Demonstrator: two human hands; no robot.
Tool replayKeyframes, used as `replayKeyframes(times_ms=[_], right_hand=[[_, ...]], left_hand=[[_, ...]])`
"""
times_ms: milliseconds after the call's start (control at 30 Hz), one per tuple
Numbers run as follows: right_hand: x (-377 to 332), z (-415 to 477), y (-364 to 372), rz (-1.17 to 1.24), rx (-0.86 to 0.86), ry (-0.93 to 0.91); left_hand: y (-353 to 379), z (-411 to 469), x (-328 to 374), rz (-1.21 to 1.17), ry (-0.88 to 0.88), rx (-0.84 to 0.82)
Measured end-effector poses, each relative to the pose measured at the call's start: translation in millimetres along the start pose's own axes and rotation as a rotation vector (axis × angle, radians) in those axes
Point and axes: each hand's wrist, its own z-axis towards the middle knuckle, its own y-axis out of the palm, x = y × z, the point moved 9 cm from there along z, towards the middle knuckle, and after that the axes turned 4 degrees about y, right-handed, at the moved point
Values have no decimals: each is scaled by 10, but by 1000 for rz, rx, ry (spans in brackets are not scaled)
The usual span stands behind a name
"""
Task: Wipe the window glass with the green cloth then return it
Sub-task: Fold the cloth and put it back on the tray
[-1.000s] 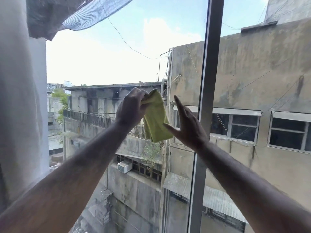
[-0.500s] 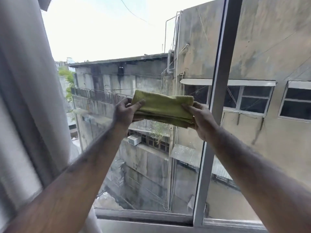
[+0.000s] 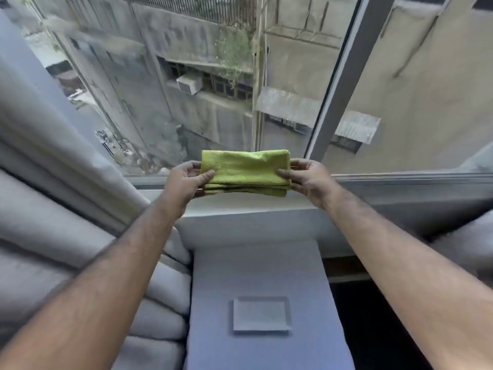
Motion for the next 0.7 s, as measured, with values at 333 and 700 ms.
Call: replayKeyframes(times_ms=[333, 700], right_hand=[[3097, 180, -416, -38, 111, 391], [5277, 10, -914, -196, 232, 642]], left_hand=[[208, -579, -3151, 131, -460, -68], [629, -1227, -5241, 369, -693, -102]])
